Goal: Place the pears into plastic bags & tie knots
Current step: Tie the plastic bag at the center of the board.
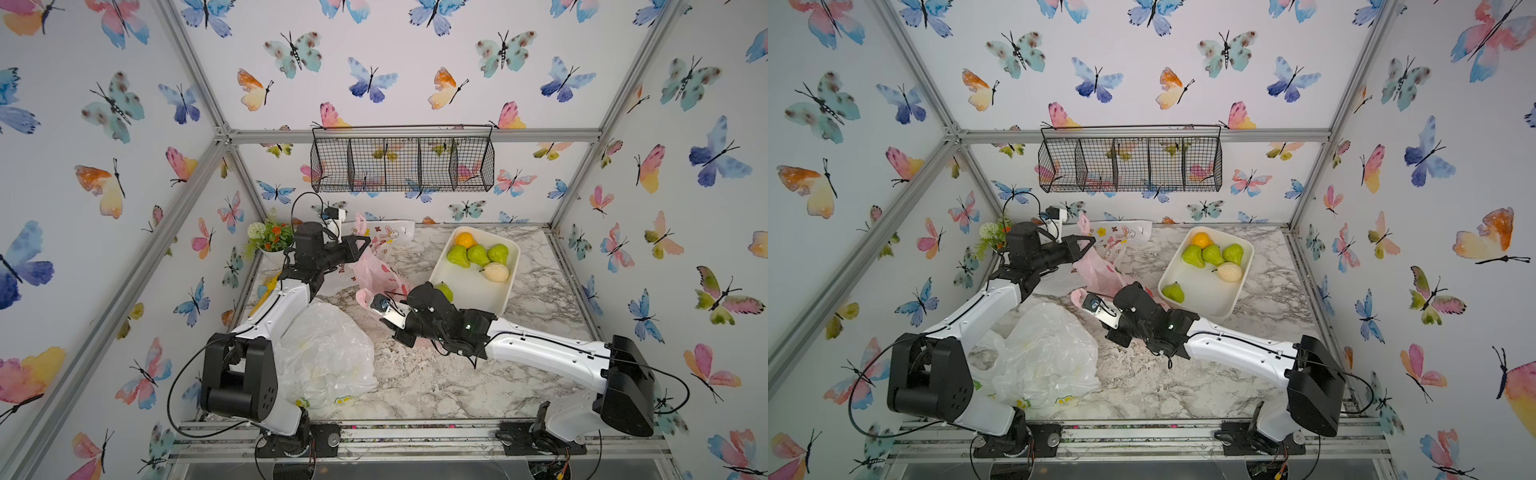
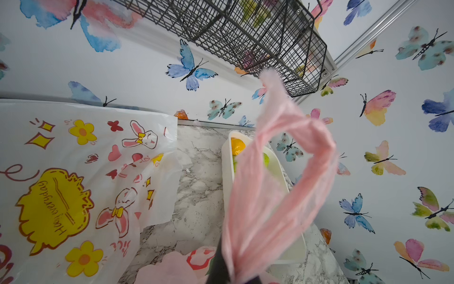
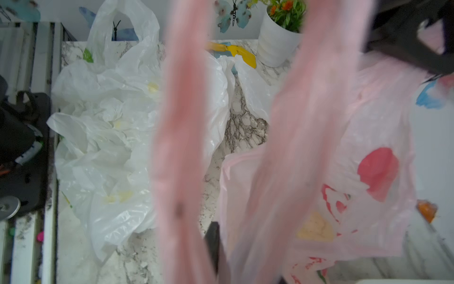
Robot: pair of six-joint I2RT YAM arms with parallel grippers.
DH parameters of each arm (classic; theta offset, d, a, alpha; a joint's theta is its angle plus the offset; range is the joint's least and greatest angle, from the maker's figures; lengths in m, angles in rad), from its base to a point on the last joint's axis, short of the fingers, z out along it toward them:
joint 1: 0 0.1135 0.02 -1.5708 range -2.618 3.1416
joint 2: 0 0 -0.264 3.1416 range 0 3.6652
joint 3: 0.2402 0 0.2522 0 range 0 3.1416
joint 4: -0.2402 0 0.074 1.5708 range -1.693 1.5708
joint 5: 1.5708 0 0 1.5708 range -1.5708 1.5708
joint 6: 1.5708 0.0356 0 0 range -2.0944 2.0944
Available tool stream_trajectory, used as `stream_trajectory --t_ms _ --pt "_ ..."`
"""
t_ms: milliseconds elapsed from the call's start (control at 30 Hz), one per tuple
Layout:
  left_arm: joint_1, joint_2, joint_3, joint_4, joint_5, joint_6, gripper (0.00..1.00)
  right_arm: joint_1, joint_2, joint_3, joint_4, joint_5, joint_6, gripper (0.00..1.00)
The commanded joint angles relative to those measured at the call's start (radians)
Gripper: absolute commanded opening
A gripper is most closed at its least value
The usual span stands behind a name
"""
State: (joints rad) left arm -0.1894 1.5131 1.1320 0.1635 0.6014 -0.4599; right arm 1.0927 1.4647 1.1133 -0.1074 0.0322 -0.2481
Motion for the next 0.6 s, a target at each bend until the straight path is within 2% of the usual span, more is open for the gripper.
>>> stream_trajectory --t_ms 0,100,200,267,367,567 --pt "-0.014 -0.062 0.047 -0.163 0.019 0.138 0.0 -0.048 -0.087 -0.052 0.117 0.006 0.057 0.07" --pt "-0.06 -0.057 0.104 -0.395 0.09 0.332 0.0 -0.114 -0.16 -0.087 0.093 -0.047 0.085 0.03" --pt "-0.175 -0.044 0.161 -0.557 0.113 0.512 0.0 -0.149 -0.255 -0.116 0.023 -0.109 0.087 0.03" --pt "-0.237 -0.028 0.192 -0.629 0.176 0.597 0.0 -0.161 -0.297 -0.104 -0.068 -0.14 0.082 0.03" --pt "-0.284 -0.013 0.206 -0.662 0.268 0.676 0.01 -0.172 -0.302 -0.067 -0.201 -0.108 0.068 0.03" --pt "-0.307 0.029 0.257 -0.744 0.309 0.797 0.08 -0.251 -0.207 0.012 -0.284 -0.161 0.023 0.03"
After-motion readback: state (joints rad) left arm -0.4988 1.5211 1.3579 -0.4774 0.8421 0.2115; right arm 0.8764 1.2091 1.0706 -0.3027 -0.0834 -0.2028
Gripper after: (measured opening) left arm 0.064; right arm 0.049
